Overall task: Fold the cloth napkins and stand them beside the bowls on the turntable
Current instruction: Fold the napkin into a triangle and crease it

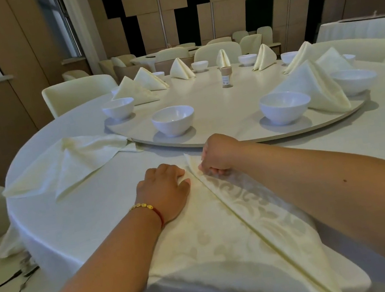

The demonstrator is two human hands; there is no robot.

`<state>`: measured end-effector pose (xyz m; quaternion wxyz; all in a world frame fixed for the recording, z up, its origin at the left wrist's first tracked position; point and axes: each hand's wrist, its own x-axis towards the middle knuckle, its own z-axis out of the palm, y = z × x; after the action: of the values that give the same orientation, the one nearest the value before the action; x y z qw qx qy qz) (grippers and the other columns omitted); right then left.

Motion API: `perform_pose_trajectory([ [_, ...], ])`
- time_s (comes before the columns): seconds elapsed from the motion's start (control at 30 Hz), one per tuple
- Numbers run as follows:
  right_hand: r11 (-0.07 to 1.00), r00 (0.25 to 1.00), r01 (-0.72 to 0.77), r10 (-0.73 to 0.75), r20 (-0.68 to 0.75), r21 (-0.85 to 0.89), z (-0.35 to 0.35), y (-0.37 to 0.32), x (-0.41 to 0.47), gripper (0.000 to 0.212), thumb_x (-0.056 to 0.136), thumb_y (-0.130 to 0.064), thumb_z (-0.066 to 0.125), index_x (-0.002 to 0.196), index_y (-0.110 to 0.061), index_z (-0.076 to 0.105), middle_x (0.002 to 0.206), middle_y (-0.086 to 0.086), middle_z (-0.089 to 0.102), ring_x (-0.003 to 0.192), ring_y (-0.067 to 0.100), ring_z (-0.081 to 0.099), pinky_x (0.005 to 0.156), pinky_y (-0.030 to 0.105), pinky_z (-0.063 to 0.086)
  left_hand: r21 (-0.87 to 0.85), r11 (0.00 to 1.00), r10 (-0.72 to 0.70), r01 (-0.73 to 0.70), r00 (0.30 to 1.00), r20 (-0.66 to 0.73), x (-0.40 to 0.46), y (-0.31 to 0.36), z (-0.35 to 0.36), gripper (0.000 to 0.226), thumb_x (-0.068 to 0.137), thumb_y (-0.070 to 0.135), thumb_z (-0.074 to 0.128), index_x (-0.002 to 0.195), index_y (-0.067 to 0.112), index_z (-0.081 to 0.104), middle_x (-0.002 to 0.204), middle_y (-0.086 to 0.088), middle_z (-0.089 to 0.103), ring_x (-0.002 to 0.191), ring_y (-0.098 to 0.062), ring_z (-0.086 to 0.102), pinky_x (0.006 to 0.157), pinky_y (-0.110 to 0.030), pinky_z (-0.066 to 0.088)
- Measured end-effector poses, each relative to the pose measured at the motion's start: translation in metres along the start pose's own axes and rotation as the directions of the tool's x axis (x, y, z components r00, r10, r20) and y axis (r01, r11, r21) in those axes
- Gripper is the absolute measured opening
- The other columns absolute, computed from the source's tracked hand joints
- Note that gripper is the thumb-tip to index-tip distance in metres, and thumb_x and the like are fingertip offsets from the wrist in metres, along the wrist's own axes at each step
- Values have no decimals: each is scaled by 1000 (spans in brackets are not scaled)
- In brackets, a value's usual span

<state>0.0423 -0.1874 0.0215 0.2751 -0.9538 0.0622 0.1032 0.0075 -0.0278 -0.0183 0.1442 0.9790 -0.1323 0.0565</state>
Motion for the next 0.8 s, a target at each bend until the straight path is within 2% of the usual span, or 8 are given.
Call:
perform_pose_trajectory([
  [0.27, 981, 996, -48, 62, 69, -186, -4, -12, 3, 32, 89, -24, 67, 62, -12, 55, 54, 3, 54, 46, 18, 50, 50, 22, 43, -57, 998, 27, -29, 999, -35, 0, -2, 0, 38, 98, 33, 40, 133, 24, 52, 139, 7, 39, 129, -20, 30, 106, -37, 30],
  [0.37, 965, 993, -55, 80, 88, -255, -8, -15, 3, 39, 91, -25, 65, 58, -12, 49, 36, 0, 47, 36, 14, 45, 45, 21, 37, -89, 995, 34, -36, 999, -27, 1, -2, -2, 38, 99, 28, 36, 133, 24, 54, 135, 5, 44, 127, -21, 31, 106, -37, 29],
  [0.53, 951, 994, -24, 56, 95, -307, -8, -20, 5, 38, 90, -27, 66, 59, -12, 50, 29, -3, 43, 42, 16, 43, 48, 23, 38, -190, 981, 18, -26, 999, -46, 0, -4, -3, 36, 98, 21, 37, 125, 26, 60, 125, 3, 53, 121, -21, 37, 105, -39, 32],
  [0.63, 941, 994, -19, 54, 93, -339, -6, -22, 8, 39, 88, -30, 68, 58, -12, 49, 33, -1, 45, 43, 18, 45, 49, 24, 38, -212, 977, 21, -36, 997, -71, -2, -4, -2, 40, 95, 20, 40, 131, 34, 52, 121, 5, 56, 120, -19, 39, 104, -40, 33],
  [0.7, 939, 994, -20, 55, 90, -344, -6, -24, 8, 39, 87, -31, 68, 59, -12, 49, 36, 0, 46, 44, 18, 46, 51, 24, 38, -202, 978, 43, -54, 997, -56, -3, -3, -5, 44, 95, 22, 40, 134, 40, 47, 119, 5, 55, 119, -19, 39, 103, -41, 35],
  [0.8, 943, 994, -13, 47, 95, -333, -5, -24, 10, 38, 88, -32, 68, 61, -12, 49, 34, -1, 46, 45, 17, 47, 51, 24, 40, -73, 993, 98, -95, 994, 39, 0, -6, -10, 42, 98, 31, 36, 137, 47, 42, 117, 4, 49, 118, -20, 36, 102, -40, 35],
])
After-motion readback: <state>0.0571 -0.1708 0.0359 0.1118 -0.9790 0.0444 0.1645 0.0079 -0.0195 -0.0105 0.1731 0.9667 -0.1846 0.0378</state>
